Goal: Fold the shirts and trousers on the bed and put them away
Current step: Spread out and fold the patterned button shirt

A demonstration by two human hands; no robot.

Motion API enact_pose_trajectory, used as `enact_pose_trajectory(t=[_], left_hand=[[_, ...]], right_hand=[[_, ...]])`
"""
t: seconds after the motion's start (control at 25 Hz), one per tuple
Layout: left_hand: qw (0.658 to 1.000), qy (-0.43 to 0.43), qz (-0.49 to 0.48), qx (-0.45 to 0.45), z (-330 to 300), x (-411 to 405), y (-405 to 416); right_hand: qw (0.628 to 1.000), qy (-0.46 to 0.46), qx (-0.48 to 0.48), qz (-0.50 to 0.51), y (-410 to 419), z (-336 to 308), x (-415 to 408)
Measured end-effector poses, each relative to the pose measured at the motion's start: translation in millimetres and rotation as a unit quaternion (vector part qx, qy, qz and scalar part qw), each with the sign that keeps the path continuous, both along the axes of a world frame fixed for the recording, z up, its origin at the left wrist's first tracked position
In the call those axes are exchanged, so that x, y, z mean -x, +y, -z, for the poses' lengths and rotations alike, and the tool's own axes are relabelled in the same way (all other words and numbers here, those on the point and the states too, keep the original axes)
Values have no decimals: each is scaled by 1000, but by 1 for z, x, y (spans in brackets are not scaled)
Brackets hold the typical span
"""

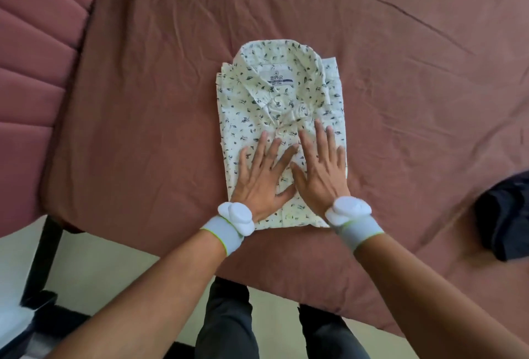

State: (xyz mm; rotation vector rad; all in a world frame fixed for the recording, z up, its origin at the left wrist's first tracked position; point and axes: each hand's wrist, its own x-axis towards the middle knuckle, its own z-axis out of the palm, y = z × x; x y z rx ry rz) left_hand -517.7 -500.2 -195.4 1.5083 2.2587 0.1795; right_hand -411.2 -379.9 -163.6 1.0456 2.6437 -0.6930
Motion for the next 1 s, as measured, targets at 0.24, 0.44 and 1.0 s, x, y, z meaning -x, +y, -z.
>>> enact_pose_trajectory(t=[0.24, 0.44, 1.0], left_hand=[[997, 56, -43, -9, 31, -3, -10], [942, -41, -325, -78, 1, 26, -5], [908, -233, -297, -181, -24, 165, 4]], right_hand=[[995, -85, -43, -24, 7, 48, 8], [991, 61, -6, 118, 25, 24, 12], [921, 170, 199, 290, -27, 8, 83]])
